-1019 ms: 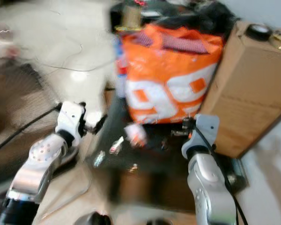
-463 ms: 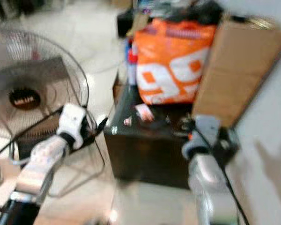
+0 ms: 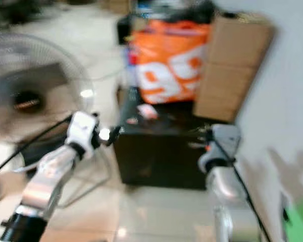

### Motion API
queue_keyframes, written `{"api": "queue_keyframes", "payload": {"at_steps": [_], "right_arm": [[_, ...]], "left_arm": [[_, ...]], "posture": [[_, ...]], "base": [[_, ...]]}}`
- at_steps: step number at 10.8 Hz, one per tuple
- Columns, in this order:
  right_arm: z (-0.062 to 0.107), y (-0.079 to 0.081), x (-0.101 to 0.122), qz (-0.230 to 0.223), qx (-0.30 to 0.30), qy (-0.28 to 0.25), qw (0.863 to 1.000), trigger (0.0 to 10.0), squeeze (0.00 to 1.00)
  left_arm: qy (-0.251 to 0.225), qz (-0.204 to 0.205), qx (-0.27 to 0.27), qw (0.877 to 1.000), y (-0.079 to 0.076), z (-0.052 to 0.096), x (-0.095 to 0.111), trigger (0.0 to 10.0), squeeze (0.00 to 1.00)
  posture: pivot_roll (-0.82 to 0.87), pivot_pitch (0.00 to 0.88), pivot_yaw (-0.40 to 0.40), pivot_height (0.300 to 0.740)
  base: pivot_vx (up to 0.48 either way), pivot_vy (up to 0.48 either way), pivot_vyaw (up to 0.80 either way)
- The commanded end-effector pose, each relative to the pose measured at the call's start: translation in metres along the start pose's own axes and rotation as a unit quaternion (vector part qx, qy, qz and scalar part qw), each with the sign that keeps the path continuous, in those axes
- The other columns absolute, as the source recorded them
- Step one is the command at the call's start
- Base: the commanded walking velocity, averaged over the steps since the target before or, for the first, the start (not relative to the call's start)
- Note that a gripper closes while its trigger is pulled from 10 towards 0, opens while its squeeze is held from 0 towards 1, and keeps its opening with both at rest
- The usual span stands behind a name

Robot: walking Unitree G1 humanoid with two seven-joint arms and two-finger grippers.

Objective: Hang keys on a hook

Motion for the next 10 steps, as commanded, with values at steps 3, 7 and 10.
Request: {"api": "queue_keyframes", "payload": {"at_steps": [3,7,10], "right_arm": [[0.000,0.007,0.003,0.005,0.006,-0.006,1.000,10.0,0.00],[0.004,0.015,0.042,0.071,0.015,-0.091,0.993,10.0,0.00],[-0.001,0.019,0.036,-0.007,0.019,-0.071,0.997,10.0,0.00]], "left_arm": [[0.002,-0.010,0.004,1.000,0.006,0.000,0.000,10.0,0.00],[-0.007,-0.009,-0.014,1.000,-0.001,-0.008,0.006,10.0,0.00],[-0.011,-0.019,-0.022,1.000,0.004,-0.004,0.008,10.0,0.00]], "posture": [[-0.06,0.000,0.013,0.740],[-0.08,0.000,0.040,0.740],[-0.06,0.000,0.033,0.740]], "base": [[0.000,0.000,-0.80],[0.000,0.000,-0.80],[0.000,0.000,-0.53]]}}
Point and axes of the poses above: a point about 5 cm out from each wrist's last joint towards the gripper, its own z axis pointing back from the gripper into the wrist, its own x axis along the axis of the wrist's last joint, y = z × x, the point moved 1 cm from there along -z, pointing out of the wrist towards the gripper, and after that the axes turned 10 degrees about -z, right-handed, at the moved point
